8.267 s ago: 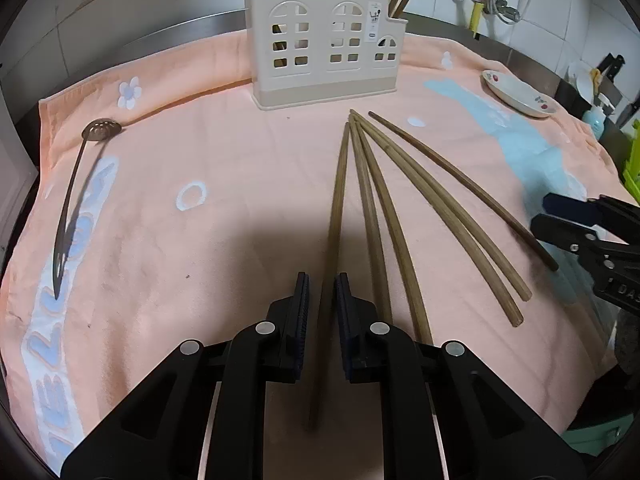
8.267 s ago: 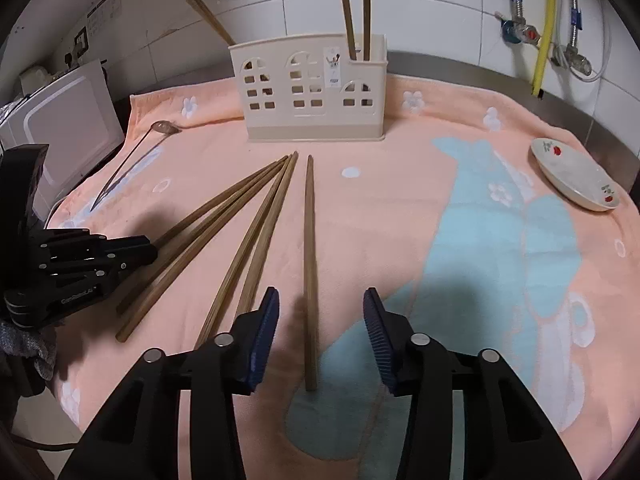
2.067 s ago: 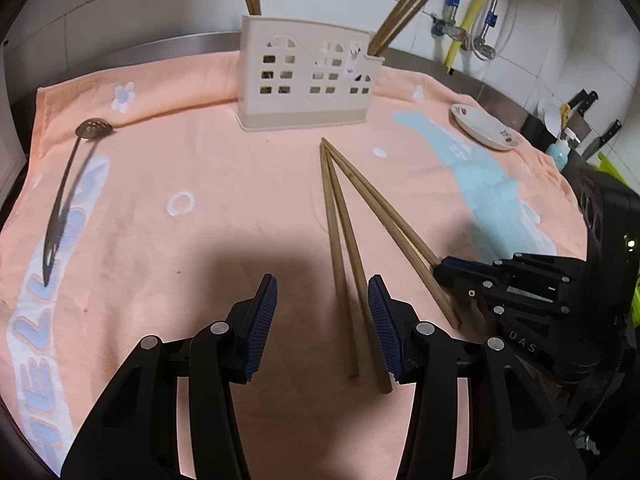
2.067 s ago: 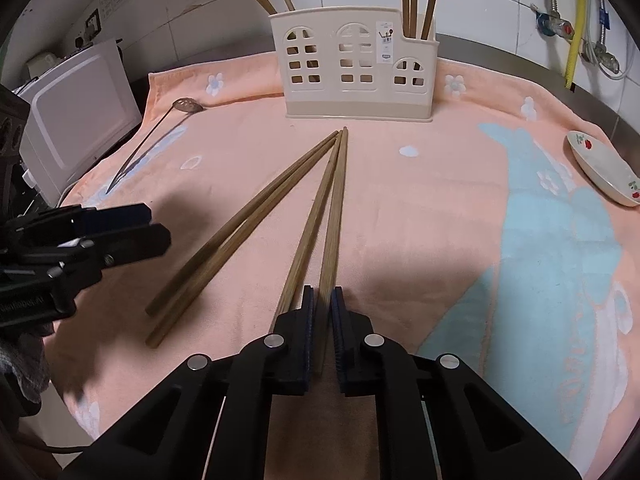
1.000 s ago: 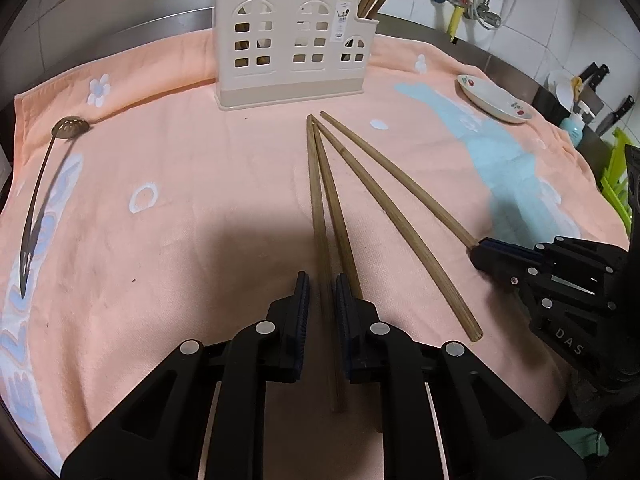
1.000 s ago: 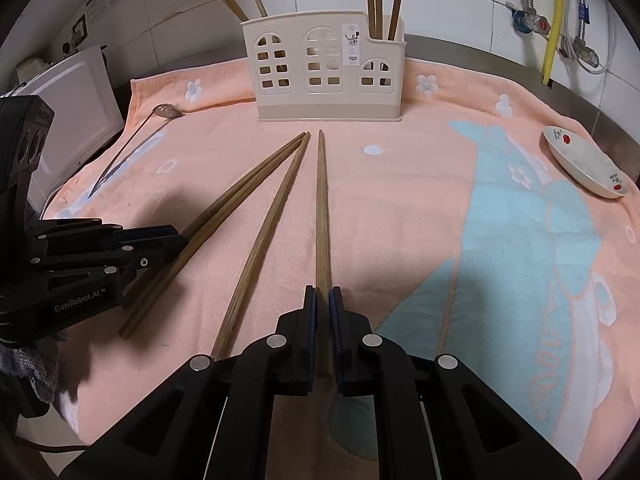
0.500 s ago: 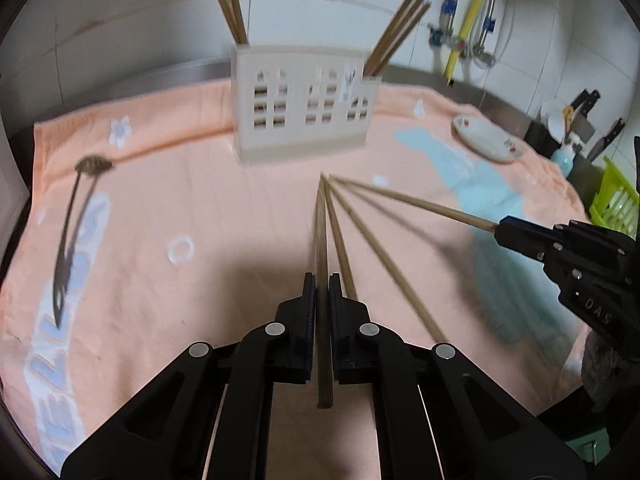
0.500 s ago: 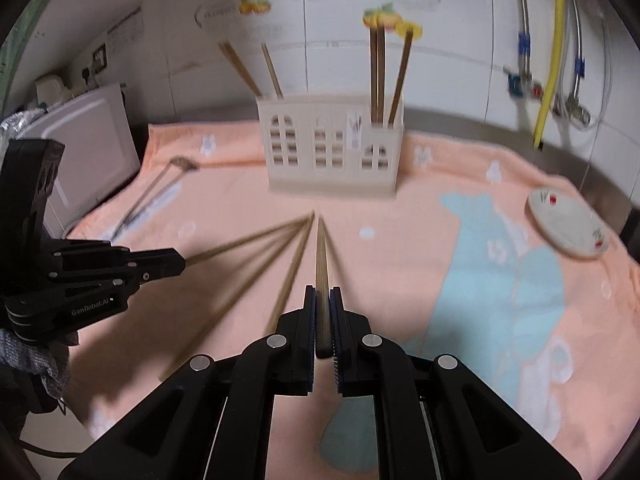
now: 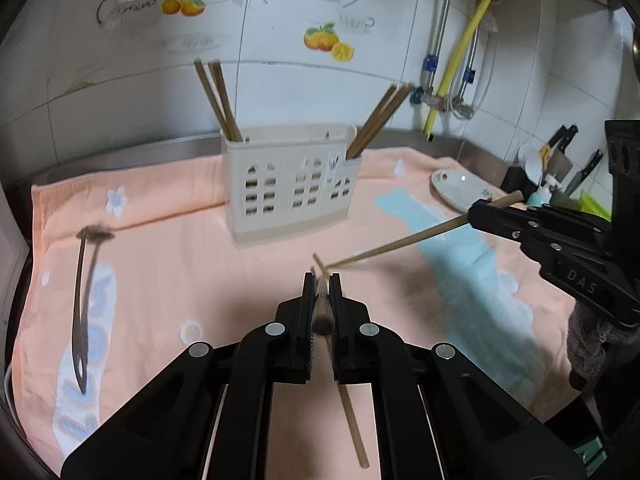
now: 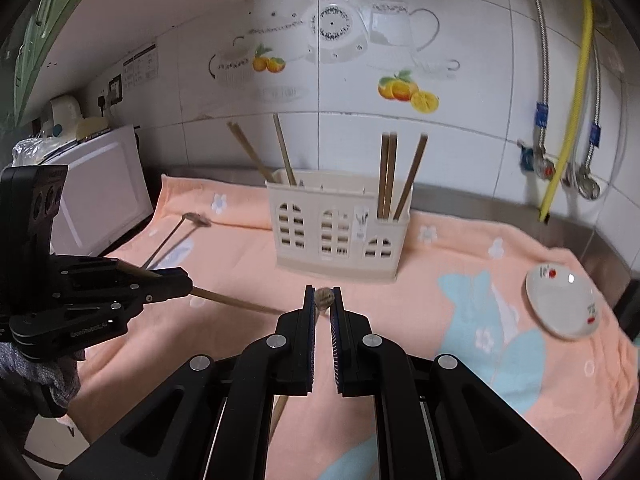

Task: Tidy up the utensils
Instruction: 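Carry the chopstick upright with the left tool over the holder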

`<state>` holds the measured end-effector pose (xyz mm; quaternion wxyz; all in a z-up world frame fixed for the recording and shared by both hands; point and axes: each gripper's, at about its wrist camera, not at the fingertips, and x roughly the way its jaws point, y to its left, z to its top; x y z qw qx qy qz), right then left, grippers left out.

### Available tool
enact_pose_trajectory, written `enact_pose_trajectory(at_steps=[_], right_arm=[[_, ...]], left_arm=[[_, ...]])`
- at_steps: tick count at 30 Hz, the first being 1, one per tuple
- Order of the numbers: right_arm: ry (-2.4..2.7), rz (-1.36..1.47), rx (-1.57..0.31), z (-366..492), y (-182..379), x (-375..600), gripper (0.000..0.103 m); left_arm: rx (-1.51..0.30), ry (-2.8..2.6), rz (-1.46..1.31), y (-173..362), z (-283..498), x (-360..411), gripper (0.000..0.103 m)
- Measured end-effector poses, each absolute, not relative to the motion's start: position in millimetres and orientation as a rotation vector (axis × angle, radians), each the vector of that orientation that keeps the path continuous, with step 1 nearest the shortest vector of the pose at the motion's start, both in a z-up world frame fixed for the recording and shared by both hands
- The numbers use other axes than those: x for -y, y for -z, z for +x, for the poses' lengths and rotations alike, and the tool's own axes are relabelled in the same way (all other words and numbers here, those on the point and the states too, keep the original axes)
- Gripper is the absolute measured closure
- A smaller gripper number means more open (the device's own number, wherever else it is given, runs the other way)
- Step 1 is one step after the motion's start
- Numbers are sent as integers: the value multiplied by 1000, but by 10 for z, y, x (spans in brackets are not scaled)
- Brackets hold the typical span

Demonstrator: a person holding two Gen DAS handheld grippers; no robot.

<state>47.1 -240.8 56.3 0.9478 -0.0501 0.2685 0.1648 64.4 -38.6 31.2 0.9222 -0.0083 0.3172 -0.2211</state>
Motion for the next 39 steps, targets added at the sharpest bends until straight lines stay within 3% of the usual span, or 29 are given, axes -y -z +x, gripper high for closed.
enact_pose_trajectory(at_steps=[22,30,39], right_arm=[[-363,-202,-439,1052,-1776,2471,96],[-321,-234,-429,1274,-1964,2491,96],[-311,-216,-418,1563,-2014,2500,96]], left_arm=[[-495,482,51,-1506,1230,471,98],[-369,427,77,-2054,1429,530,98],[-351,349,46,-2106,1883,457,98]])
